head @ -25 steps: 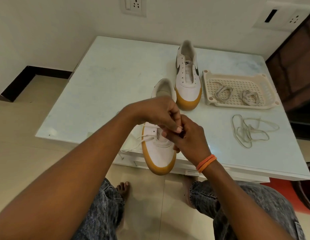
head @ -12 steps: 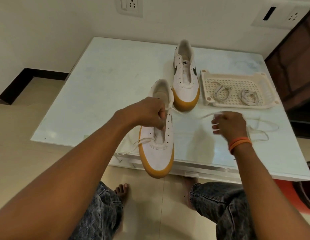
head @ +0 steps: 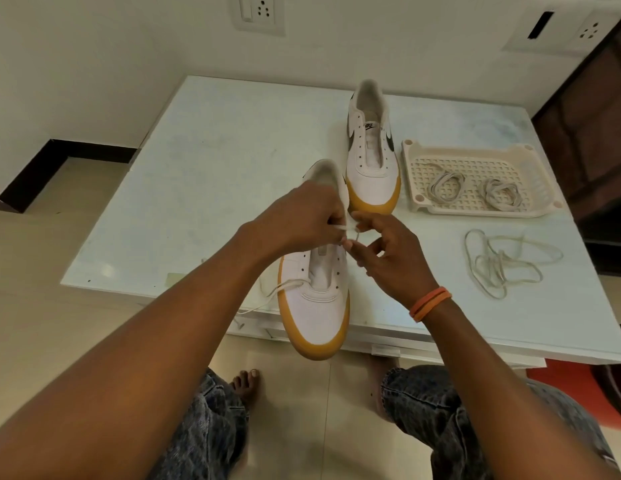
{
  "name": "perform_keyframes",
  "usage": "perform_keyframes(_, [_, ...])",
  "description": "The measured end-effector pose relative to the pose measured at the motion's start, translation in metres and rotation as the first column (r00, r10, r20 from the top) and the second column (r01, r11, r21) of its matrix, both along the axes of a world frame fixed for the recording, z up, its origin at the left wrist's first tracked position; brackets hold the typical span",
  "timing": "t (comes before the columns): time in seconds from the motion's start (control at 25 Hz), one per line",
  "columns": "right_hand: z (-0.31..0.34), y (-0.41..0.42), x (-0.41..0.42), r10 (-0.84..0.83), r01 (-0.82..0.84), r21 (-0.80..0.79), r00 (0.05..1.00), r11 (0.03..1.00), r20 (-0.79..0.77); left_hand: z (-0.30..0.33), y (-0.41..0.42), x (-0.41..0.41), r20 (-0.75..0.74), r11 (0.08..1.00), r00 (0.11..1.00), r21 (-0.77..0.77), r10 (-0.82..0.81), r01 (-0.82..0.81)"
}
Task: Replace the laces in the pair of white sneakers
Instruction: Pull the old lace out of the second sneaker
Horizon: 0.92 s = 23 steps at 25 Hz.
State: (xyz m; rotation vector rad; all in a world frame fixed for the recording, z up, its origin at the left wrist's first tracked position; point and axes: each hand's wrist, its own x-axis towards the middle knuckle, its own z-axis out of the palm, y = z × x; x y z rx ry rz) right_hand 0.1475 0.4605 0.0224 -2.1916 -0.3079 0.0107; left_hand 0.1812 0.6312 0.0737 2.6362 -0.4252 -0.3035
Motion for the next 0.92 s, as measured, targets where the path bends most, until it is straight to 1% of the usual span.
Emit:
perform_keyframes(0.08, [0.005, 0.004, -0.002, 0.009, -0.011, 0.081, 1.0, 0.997, 0.026, 0.009, -0.002, 0.0, -0.022, 0.988, 1.0, -0.155, 0.006, -0.01])
perform_keyframes(0.12, [0.006, 0.002, -0.001, -0.011, 0.009, 0.115, 1.0, 0.993, 0.014, 0.011, 0.0, 0.0, -0.055, 0.98, 0.998, -0.199, 0.005, -0.016])
perform_keyframes(0.16, [0.006, -0.004, 0.004, -0.075, 0.08, 0.154, 0.997, 0.985, -0.036, 0.011, 0.002, 0.002, -0.108, 0.979, 0.994, -0.204, 0.001, -0.023])
perform_keyframes(0.2, [0.005, -0.015, 0.01, -0.171, 0.194, 0.198, 0.977, 0.961, -0.128, 0.01, 0.006, 0.003, -0.17, 0.984, 0.985, -0.178, -0.008, -0.022])
perform_keyframes(0.24, [0.004, -0.031, 0.018, -0.287, 0.331, 0.198, 0.932, 0.923, -0.221, 0.008, 0.011, 0.005, -0.225, 0.989, 0.974, -0.148, -0.023, -0.011])
perform_keyframes(0.28, [0.001, -0.048, 0.026, -0.39, 0.441, 0.137, 0.875, 0.887, -0.288, 0.008, 0.016, 0.007, -0.272, 0.991, 0.962, -0.133, -0.033, -0.003])
perform_keyframes(0.32, [-0.002, -0.062, 0.031, -0.465, 0.498, 0.019, 0.822, 0.867, -0.329, 0.008, 0.021, 0.008, -0.316, 0.989, 0.948, -0.145, -0.038, -0.008])
perform_keyframes(0.36, [-0.004, -0.07, 0.031, -0.5, 0.506, -0.087, 0.785, 0.858, -0.365, 0.01, 0.025, 0.009, -0.351, 0.983, 0.936, -0.179, -0.038, -0.027])
perform_keyframes(0.4, [-0.003, -0.069, 0.028, -0.492, 0.478, -0.141, 0.773, 0.867, -0.4, 0.011, 0.026, 0.009, -0.369, 0.975, 0.929, -0.218, -0.035, -0.05])
perform_keyframes(0.44, [0.001, -0.063, 0.024, -0.417, 0.409, -0.114, 0.807, 0.905, -0.418, 0.012, 0.025, 0.008, -0.374, 0.965, 0.927, -0.255, -0.037, -0.065])
perform_keyframes(0.48, [0.006, -0.053, 0.019, -0.281, 0.294, -0.029, 0.872, 0.955, -0.4, 0.012, 0.021, 0.005, -0.37, 0.954, 0.928, -0.29, -0.044, -0.071])
perform_keyframes(0.52, [0.014, -0.041, 0.013, -0.116, 0.154, 0.077, 0.924, 0.985, -0.363, 0.012, 0.013, 0.002, -0.357, 0.94, 0.932, -0.333, -0.056, -0.071])
perform_keyframes(0.56, [0.021, -0.029, 0.009, 0.039, 0.026, 0.197, 0.947, 0.98, -0.319, 0.011, 0.005, 0.0, -0.34, 0.92, 0.938, -0.384, -0.066, -0.075])
perform_keyframes(0.6, [0.025, -0.02, 0.007, 0.137, -0.069, 0.256, 0.955, 0.964, -0.262, 0.01, -0.003, -0.002, -0.322, 0.895, 0.945, -0.437, -0.064, -0.088])
perform_keyframes(0.64, [0.026, -0.015, 0.007, 0.149, -0.097, 0.235, 0.966, 0.967, -0.212, 0.009, -0.007, -0.001, -0.304, 0.878, 0.951, -0.467, -0.047, -0.106])
perform_keyframes(0.68, [0.024, -0.015, 0.008, 0.102, -0.064, 0.196, 0.976, 0.978, -0.193, 0.008, -0.008, 0.0, -0.293, 0.882, 0.956, -0.455, -0.022, -0.12])
perform_keyframes(0.72, [0.021, -0.02, 0.013, 0.009, 0.031, 0.177, 0.975, 0.984, -0.221, 0.007, -0.006, 0.002, -0.294, 0.911, 0.956, -0.396, -0.004, -0.118])
perform_keyframes(0.76, [0.018, -0.028, 0.017, -0.108, 0.161, 0.17, 0.953, 0.972, -0.284, 0.005, -0.003, 0.004, -0.315, 0.953, 0.949, -0.293, -0.017, -0.081])
perform_keyframes(0.8, [0.015, -0.039, 0.021, -0.225, 0.301, 0.17, 0.904, 0.938, -0.363, 0.003, 0.001, 0.005, -0.357, 0.982, 0.933, -0.186, -0.05, -0.019])
perform_keyframes(0.84, [0.013, -0.049, 0.024, -0.319, 0.419, 0.153, 0.842, 0.895, -0.435, 0.001, 0.005, 0.005, -0.404, 0.992, 0.911, -0.121, -0.077, 0.03])
perform_keyframes(0.88, [0.011, -0.058, 0.027, -0.382, 0.489, 0.106, 0.783, 0.866, -0.491, 0.0, 0.007, 0.004, -0.436, 0.993, 0.896, -0.11, -0.087, 0.043])
perform_keyframes(0.92, [0.009, -0.062, 0.027, -0.408, 0.507, 0.044, 0.741, 0.861, -0.534, 0.0, 0.008, 0.004, -0.443, 0.99, 0.892, -0.142, -0.085, 0.024])
